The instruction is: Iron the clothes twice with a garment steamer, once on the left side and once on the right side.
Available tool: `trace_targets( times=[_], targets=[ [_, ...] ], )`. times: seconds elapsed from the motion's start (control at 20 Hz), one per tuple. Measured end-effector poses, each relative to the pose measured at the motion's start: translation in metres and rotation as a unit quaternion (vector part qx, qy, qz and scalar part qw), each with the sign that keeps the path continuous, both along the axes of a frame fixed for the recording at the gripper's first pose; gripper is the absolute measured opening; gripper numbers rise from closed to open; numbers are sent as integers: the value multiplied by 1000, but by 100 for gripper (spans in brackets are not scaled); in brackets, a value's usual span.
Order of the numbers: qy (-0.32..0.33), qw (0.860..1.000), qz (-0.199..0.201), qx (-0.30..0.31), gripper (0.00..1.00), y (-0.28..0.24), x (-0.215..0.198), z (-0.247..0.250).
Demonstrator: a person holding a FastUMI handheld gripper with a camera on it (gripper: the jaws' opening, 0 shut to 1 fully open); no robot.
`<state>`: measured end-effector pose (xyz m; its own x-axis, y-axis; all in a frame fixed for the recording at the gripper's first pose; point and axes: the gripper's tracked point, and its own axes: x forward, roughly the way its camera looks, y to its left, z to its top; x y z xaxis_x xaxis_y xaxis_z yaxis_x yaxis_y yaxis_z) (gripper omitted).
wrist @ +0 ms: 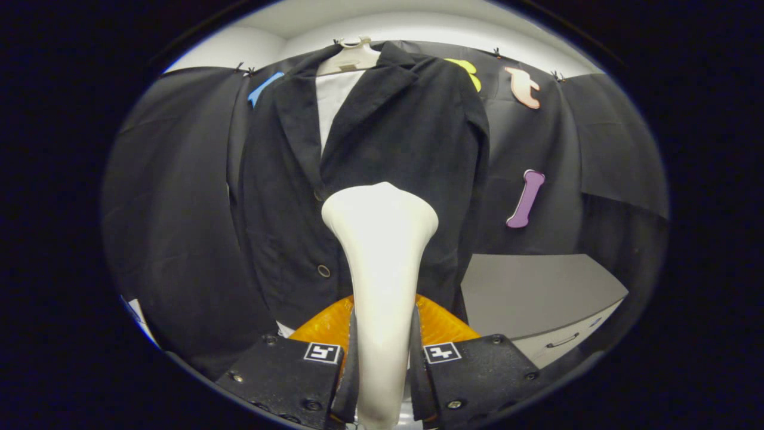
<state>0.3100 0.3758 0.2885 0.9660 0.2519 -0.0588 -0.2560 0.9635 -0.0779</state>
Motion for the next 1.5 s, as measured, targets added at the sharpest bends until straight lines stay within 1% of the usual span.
trace_targets(
  times=[0.6, 0.9, 1.05, 1.25, 1.35, 1.5],
  targets=[
    [70, 997, 4, -35, 37, -1, 9, -98],
    [124, 991, 10, -53, 37, 8, 11, -160],
    [145, 987, 11, -62, 37, 9, 11, -182],
    [152, 986, 13, -65, 37, 11, 11, -187],
    [148, 987, 15, -64, 38, 11, 9, -178],
    [133, 989, 21, -55, 38, 13, 1, -153]
  ],
)
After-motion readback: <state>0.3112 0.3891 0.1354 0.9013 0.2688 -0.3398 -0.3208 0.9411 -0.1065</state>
